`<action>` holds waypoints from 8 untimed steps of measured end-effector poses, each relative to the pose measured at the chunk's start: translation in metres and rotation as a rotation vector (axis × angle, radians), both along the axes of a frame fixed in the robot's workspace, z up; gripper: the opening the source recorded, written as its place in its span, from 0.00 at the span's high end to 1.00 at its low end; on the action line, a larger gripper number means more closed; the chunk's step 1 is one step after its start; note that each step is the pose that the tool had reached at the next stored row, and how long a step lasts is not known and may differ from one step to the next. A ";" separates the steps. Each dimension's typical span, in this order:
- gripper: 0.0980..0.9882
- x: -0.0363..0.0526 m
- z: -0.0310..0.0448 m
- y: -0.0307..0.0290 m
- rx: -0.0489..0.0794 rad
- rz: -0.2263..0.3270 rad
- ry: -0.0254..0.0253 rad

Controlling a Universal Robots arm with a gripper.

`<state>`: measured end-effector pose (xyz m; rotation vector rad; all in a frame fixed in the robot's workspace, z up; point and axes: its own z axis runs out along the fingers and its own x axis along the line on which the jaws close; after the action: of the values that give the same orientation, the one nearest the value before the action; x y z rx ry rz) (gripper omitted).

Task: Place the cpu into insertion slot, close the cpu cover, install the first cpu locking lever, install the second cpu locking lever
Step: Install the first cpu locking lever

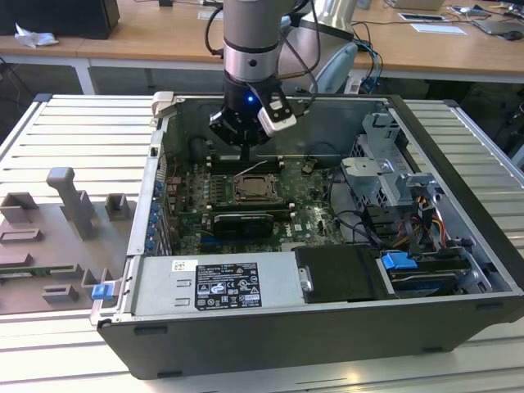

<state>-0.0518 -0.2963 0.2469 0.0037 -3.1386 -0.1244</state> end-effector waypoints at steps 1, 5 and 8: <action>0.99 0.0000 -0.0003 0.0001 0.011 0.002 -0.0002; 0.99 0.0007 -0.0043 0.0001 0.020 0.008 -0.0012; 0.99 0.0031 -0.0085 0.0002 0.020 0.025 -0.0034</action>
<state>-0.0487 -0.2961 0.2384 0.0434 -3.1393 -0.1563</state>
